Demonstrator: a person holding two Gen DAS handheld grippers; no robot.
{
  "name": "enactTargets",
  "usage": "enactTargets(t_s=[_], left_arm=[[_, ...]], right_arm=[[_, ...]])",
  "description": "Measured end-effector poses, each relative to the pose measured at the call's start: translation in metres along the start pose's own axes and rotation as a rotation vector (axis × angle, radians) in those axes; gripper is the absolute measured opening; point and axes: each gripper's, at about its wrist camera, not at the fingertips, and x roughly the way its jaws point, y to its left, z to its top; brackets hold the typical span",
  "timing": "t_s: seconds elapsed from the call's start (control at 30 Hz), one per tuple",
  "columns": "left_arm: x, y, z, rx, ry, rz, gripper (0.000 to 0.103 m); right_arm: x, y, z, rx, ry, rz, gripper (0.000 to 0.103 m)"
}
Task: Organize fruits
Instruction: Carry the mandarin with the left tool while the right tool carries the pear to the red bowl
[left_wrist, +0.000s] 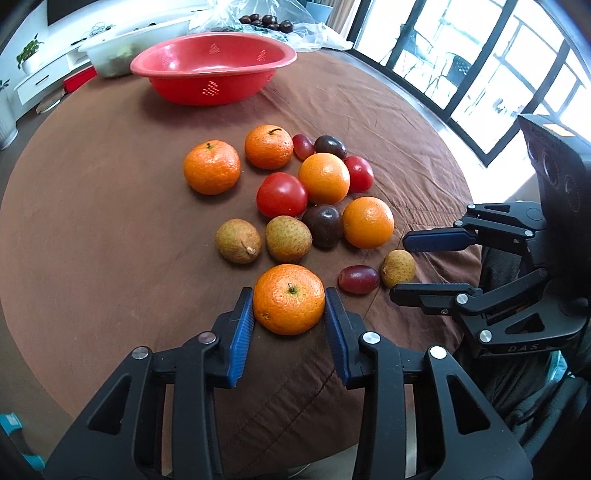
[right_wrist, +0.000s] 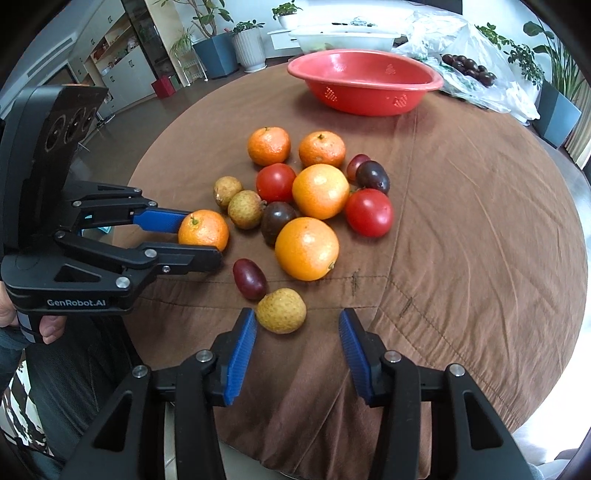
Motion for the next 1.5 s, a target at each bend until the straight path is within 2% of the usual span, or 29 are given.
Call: enactTargets(t_s=[0.13, 0.2, 0.23, 0.4, 0.47, 0.73, 0.93, 1.07, 1.27, 1.37, 1.5], left_arm=[[-0.008, 0.006, -0.003, -0.025, -0.024, -0.003, 0.035], [-0.010, 0.007, -0.004, -0.029, -0.033, -0.001, 0.035], [-0.010, 0.007, -0.004, -0.031, -0.036, -0.001, 0.035], [-0.015, 0.006, -0.007, -0.033, -0.044, -0.008, 0.035], [-0.016, 0.007, -0.009, -0.033, -0.047, -0.007, 0.035], [-0.022, 0.008, -0.010, -0.035, -0.063, -0.008, 0.035], [-0.043, 0.020, 0.007, -0.052, -0.108, -0.001, 0.035], [-0.065, 0.038, 0.035, -0.068, -0.167, 0.021, 0.035], [-0.080, 0.065, 0.116, -0.044, -0.236, 0.083, 0.035], [-0.068, 0.077, 0.164, -0.020, -0.225, 0.113, 0.035], [-0.030, 0.091, 0.217, 0.021, -0.164, 0.121, 0.035]], right_arm=[[0.002, 0.000, 0.002, -0.005, 0.000, -0.006, 0.049], [0.002, 0.002, 0.003, -0.014, -0.001, 0.005, 0.036], [0.002, 0.005, 0.003, -0.021, 0.002, 0.009, 0.035], [0.008, 0.012, 0.007, -0.062, 0.013, -0.026, 0.035], [0.009, 0.013, 0.007, -0.065, 0.014, -0.032, 0.031], [0.002, 0.009, 0.005, -0.046, 0.011, 0.012, 0.030], [-0.024, -0.020, 0.019, 0.013, -0.052, 0.036, 0.031], [-0.048, -0.050, 0.045, 0.063, -0.130, 0.032, 0.031], [-0.070, -0.083, 0.121, 0.038, -0.270, 0.045, 0.031], [-0.055, -0.095, 0.168, -0.008, -0.275, 0.048, 0.031], [-0.016, -0.112, 0.221, -0.061, -0.196, 0.036, 0.031]])
